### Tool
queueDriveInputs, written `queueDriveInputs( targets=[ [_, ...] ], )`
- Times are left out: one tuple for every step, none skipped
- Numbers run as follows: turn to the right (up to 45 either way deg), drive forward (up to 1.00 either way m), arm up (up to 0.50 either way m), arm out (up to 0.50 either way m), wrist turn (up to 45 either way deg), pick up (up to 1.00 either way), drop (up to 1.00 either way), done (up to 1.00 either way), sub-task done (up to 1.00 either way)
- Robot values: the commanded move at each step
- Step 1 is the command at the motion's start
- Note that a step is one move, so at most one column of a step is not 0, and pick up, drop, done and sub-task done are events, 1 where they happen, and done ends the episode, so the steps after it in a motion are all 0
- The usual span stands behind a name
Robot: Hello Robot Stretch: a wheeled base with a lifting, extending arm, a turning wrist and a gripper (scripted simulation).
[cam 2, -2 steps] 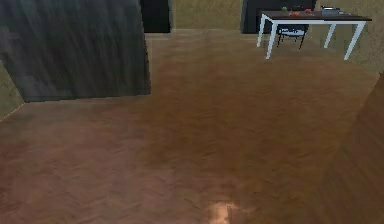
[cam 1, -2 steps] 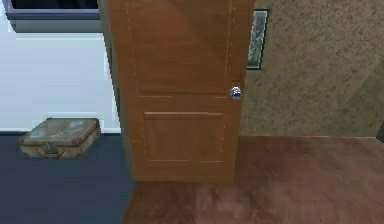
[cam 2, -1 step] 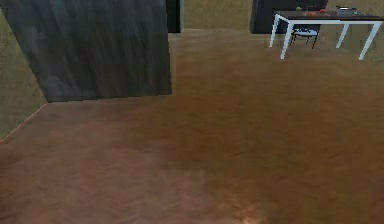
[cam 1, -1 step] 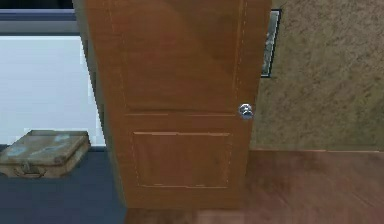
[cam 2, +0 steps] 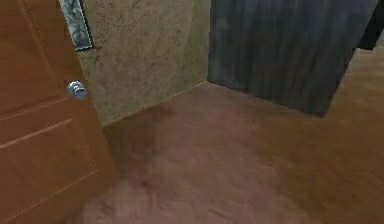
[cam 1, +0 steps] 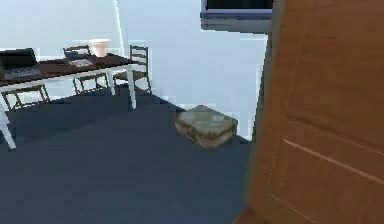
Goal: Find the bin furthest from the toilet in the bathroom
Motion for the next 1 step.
queueDriveInputs(
  targets=[
    [-42.0,0.0,0.0,0.0,0.0,0.0,0.0,0.0,0.0]
  ],
)
